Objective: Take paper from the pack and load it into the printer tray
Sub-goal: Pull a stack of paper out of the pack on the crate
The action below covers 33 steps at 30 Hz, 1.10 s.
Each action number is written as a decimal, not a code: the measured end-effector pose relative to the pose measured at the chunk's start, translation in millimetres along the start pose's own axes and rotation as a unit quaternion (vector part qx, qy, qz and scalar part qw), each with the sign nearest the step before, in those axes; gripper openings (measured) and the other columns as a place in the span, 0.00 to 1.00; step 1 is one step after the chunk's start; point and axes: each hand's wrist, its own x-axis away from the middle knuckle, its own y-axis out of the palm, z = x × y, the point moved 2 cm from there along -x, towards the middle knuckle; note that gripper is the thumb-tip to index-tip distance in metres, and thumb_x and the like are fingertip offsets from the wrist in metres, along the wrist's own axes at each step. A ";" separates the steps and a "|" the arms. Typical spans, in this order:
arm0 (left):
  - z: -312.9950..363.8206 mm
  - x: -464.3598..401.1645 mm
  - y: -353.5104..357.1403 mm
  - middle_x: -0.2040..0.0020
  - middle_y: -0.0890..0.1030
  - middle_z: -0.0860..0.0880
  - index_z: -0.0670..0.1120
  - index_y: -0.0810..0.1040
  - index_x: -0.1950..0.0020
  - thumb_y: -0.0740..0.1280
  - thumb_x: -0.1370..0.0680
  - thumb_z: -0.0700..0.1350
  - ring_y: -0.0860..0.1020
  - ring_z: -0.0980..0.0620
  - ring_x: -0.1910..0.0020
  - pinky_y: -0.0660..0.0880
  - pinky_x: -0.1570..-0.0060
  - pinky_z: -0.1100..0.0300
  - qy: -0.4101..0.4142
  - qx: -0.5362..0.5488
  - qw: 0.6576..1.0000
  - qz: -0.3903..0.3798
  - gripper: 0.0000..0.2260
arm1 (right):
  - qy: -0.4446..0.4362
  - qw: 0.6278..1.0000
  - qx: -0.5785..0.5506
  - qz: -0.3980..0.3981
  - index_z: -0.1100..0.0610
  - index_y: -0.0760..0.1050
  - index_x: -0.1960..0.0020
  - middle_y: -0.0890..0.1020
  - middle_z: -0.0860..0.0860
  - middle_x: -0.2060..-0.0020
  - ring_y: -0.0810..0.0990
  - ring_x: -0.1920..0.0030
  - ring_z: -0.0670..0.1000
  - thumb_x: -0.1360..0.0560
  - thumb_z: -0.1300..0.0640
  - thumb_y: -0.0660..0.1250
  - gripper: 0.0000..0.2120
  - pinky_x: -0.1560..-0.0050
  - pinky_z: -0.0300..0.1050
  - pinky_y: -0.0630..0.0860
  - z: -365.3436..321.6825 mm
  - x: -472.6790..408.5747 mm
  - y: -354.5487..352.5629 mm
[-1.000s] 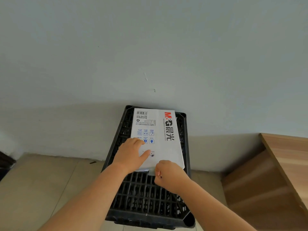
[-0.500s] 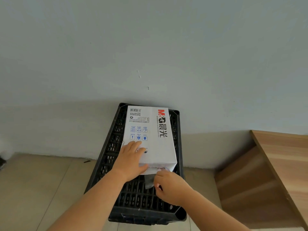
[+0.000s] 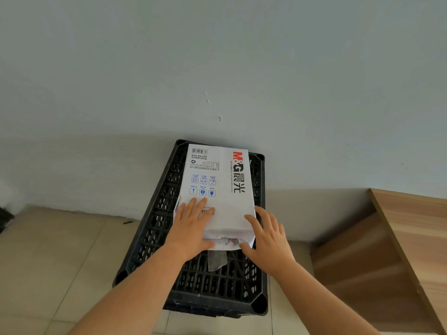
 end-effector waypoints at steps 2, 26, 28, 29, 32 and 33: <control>1.5 0.6 -0.7 0.21 0.44 0.49 0.54 0.51 0.23 0.65 0.27 0.62 0.39 0.46 0.23 0.37 0.25 0.45 0.000 0.004 1.000 0.003 0.38 | 0.007 1.000 0.009 -0.001 0.47 0.58 0.29 0.59 0.52 0.25 0.59 0.27 0.57 0.27 0.38 0.61 0.30 0.30 0.57 0.63 0.8 0.9 3.9; 8.2 7.1 -2.7 0.21 0.48 0.48 0.55 0.46 0.23 0.64 0.24 0.59 0.47 0.45 0.22 0.37 0.27 0.49 0.055 -0.004 0.997 0.060 0.37 | 0.039 0.999 0.035 0.016 0.48 0.61 0.28 0.63 0.55 0.26 0.63 0.28 0.59 0.30 0.42 0.68 0.34 0.31 0.59 0.63 5.0 6.2 3.0; 6.5 5.9 -5.8 0.21 0.52 0.47 0.55 0.50 0.23 0.64 0.25 0.59 0.50 0.45 0.23 0.39 0.28 0.49 0.061 0.010 0.995 0.080 0.35 | 0.040 0.999 0.013 0.031 0.47 0.61 0.29 0.64 0.54 0.27 0.64 0.29 0.58 0.29 0.42 0.68 0.31 0.31 0.59 0.63 -2.4 0.0 1.7; 5.9 5.3 -7.6 0.21 0.52 0.48 0.54 0.52 0.23 0.64 0.25 0.60 0.50 0.45 0.23 0.39 0.28 0.50 0.064 0.014 0.994 0.083 0.35 | 0.045 0.998 0.001 0.036 0.47 0.61 0.30 0.64 0.53 0.27 0.64 0.29 0.57 0.28 0.43 0.67 0.30 0.31 0.59 0.62 -4.4 -2.0 1.0; 6.1 3.5 -10.1 0.22 0.56 0.47 0.53 0.57 0.25 0.65 0.27 0.62 0.53 0.45 0.23 0.40 0.28 0.49 0.076 -0.001 0.993 0.085 0.34 | 0.047 0.997 -0.010 0.052 0.47 0.63 0.30 0.66 0.52 0.28 0.65 0.29 0.56 0.27 0.41 0.66 0.29 0.31 0.58 0.63 -2.3 -0.3 -0.4; 7.0 3.0 -10.3 0.23 0.60 0.47 0.52 0.60 0.26 0.66 0.28 0.62 0.57 0.44 0.24 0.43 0.27 0.47 0.084 -0.013 0.992 0.090 0.34 | 0.046 0.997 -0.008 0.055 0.47 0.64 0.30 0.67 0.52 0.28 0.66 0.30 0.56 0.27 0.40 0.65 0.28 0.31 0.58 0.63 0.0 2.5 -0.1</control>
